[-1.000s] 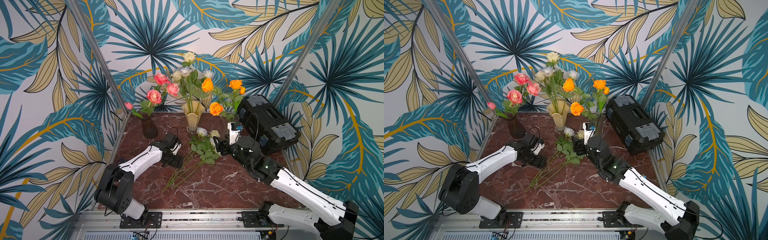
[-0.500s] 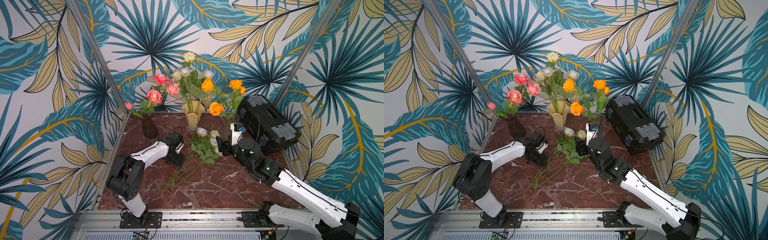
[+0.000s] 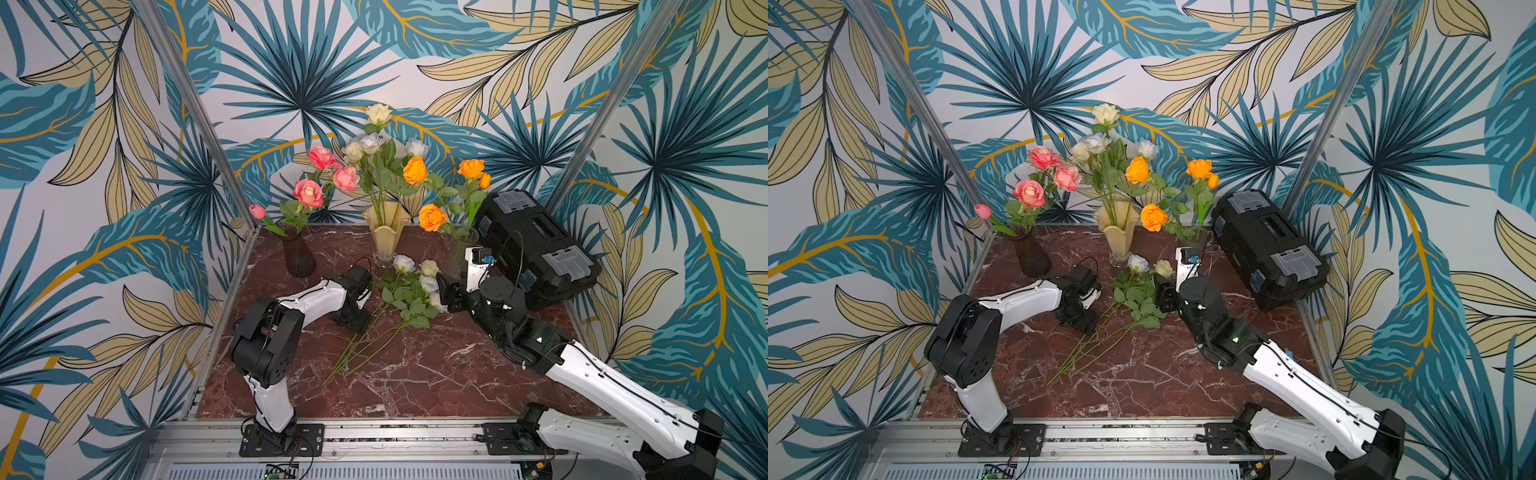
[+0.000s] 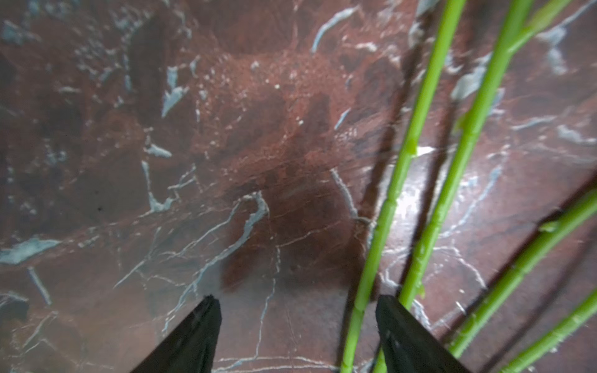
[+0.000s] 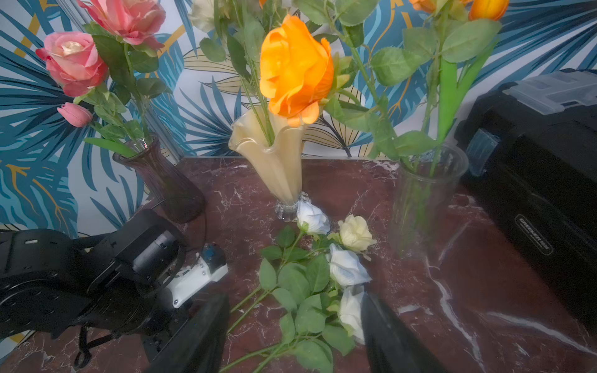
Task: Arrange the flowers in different vases according to their variety
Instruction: Pick up the flower at the center of the board.
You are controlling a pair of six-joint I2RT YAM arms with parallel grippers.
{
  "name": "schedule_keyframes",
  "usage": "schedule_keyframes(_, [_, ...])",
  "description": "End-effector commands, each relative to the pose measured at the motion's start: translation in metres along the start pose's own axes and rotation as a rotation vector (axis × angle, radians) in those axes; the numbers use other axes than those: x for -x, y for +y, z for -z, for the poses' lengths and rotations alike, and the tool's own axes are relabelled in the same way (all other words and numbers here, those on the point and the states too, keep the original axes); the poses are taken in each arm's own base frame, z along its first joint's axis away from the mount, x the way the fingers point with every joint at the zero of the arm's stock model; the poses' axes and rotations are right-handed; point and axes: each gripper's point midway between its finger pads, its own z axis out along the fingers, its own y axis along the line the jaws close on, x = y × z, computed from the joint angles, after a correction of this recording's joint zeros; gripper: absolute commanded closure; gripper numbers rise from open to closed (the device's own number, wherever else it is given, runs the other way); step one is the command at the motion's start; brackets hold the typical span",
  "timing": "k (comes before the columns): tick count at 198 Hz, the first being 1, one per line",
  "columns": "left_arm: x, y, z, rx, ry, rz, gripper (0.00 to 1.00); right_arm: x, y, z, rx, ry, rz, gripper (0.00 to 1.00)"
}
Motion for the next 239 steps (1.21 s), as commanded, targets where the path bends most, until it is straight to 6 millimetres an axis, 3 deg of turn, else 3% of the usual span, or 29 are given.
schedule_keyframes(1, [0.016,0.003,0.004,0.026,-0.033,-0.007,0.21,-0.004,-0.006,0.003,-0.021,0.005,0.012,0.31])
schedule_keyframes(46, [0.014,0.004,-0.003,0.034,-0.011,-0.013,0.35,-0.002,-0.006,0.003,-0.026,0.001,0.011,0.31])
schedule_keyframes(98, [0.013,-0.013,-0.010,-0.015,0.015,-0.053,0.46,-0.001,-0.006,0.003,-0.027,0.001,0.006,0.31])
schedule_keyframes(144, [0.008,-0.025,-0.017,-0.025,0.047,-0.080,0.70,0.002,-0.010,0.007,-0.040,-0.013,-0.003,0.31])
schedule_keyframes(192, [0.001,-0.020,-0.024,0.005,0.070,-0.070,1.00,0.004,-0.011,0.009,-0.042,-0.020,-0.008,0.31])
schedule_keyframes(239, [0.007,-0.013,-0.010,0.044,0.024,-0.053,1.00,-0.007,-0.011,0.009,-0.032,0.022,-0.006,0.31])
